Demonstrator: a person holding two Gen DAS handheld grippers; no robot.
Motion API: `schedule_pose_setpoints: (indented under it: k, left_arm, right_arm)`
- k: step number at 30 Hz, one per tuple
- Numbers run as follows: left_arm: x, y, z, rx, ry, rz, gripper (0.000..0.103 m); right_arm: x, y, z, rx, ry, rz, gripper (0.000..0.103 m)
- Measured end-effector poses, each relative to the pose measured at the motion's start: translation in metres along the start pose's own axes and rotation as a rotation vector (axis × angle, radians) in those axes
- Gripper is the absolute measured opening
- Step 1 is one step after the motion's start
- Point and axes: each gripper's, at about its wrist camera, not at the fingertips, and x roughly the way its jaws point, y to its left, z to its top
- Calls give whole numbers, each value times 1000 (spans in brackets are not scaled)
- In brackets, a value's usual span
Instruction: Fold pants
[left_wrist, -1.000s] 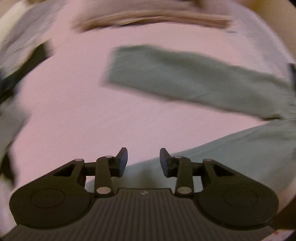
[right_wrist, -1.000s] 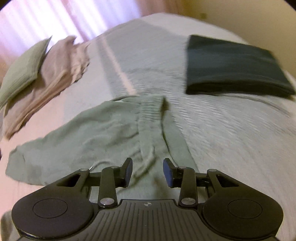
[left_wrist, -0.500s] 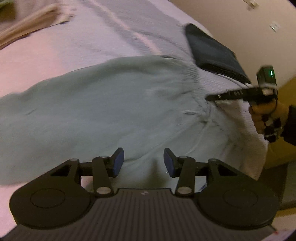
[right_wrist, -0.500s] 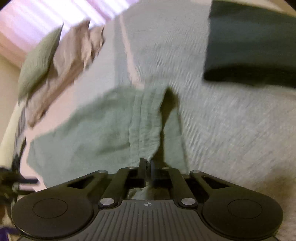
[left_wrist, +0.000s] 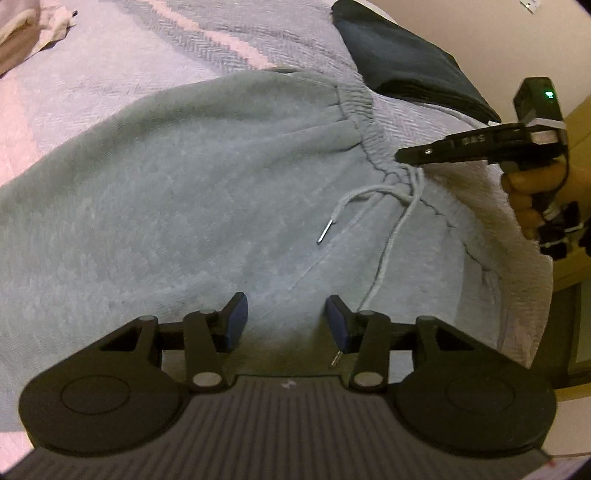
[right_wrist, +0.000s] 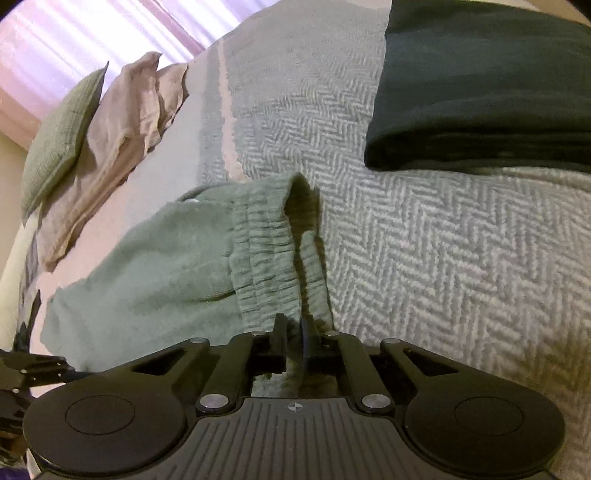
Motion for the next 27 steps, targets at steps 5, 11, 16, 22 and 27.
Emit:
schedule_pose_setpoints:
  k: [5, 11, 16, 22, 27]
  left_arm:
    - [-32, 3, -10, 17, -20, 35, 42]
    - [-68, 22, -43, -47, -27, 105, 45]
    - [-86, 43, -80, -133, -14, 151, 45]
    - [-114, 60, -119, -237, -30, 192, 47]
    - [-141, 70, -146, -289, -55, 230, 48]
  right_arm:
    - [-34, 45, -4, -144, -38, -68, 19]
    - [-15, 108, -21, -326, 22, 31, 43]
    - [43, 134, -25, -474, 131, -16, 43]
    - [28, 161, -34, -516, 194, 115, 42]
    - [11, 178, -46, -453, 182, 64, 43]
